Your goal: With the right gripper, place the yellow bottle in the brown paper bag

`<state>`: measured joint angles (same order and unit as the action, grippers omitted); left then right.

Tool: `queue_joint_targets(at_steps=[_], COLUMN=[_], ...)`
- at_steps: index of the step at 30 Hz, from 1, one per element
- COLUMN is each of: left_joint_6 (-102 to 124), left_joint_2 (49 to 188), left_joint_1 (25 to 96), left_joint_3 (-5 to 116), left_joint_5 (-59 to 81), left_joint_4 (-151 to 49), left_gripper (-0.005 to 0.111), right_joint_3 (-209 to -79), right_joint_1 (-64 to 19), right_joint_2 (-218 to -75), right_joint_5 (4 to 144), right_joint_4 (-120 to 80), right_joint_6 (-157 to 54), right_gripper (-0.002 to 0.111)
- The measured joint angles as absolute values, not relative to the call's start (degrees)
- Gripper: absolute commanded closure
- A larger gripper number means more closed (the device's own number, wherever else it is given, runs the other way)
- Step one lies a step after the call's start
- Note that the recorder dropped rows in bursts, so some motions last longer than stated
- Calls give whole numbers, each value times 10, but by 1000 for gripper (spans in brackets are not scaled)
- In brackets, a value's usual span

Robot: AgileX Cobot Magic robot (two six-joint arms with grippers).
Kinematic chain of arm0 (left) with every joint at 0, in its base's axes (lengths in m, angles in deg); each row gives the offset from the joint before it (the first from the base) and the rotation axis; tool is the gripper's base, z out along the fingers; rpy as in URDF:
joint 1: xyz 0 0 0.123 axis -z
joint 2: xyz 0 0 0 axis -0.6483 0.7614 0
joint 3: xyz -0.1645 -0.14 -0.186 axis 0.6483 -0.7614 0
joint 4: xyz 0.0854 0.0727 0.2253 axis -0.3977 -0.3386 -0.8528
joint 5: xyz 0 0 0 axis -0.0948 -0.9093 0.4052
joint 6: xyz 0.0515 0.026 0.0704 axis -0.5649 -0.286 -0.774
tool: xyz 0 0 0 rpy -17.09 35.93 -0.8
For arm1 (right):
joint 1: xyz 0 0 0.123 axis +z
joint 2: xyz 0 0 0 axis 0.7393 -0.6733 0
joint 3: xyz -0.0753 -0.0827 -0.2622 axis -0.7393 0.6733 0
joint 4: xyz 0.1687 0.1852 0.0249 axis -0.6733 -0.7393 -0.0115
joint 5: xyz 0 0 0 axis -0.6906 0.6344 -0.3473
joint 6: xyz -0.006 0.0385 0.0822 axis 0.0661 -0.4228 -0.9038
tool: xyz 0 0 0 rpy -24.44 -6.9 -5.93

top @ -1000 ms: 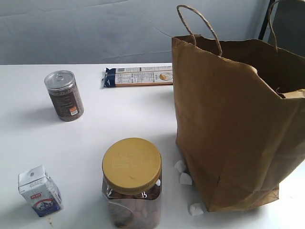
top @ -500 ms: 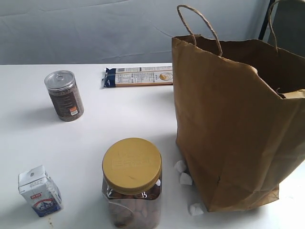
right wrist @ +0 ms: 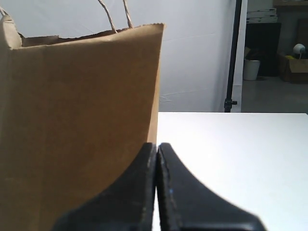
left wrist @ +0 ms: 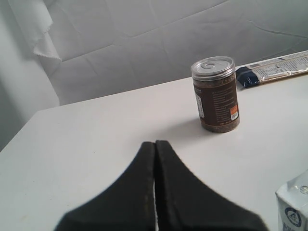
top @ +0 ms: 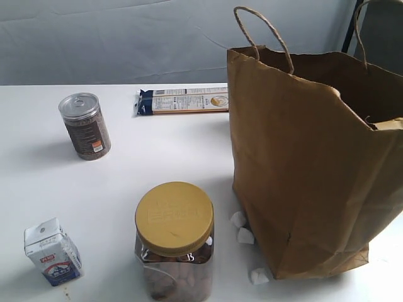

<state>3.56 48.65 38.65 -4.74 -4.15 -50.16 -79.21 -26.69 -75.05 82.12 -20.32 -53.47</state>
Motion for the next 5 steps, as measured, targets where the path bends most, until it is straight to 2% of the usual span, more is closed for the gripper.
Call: queue_joint_targets(at_steps=[5], left_joint_6=[36], left_joint_2=[486], left_joint_1=[386], left_joint_3=[-47], left_joint_5=[-41], left_joint_4=[-502], left_gripper=[107], right_joint_3=[-792], right_joint_1=[-267], right_joint_2=[-750], right_joint_5=[821], right_joint_4=[-203], right_joint_6=[-535], right_gripper=[108])
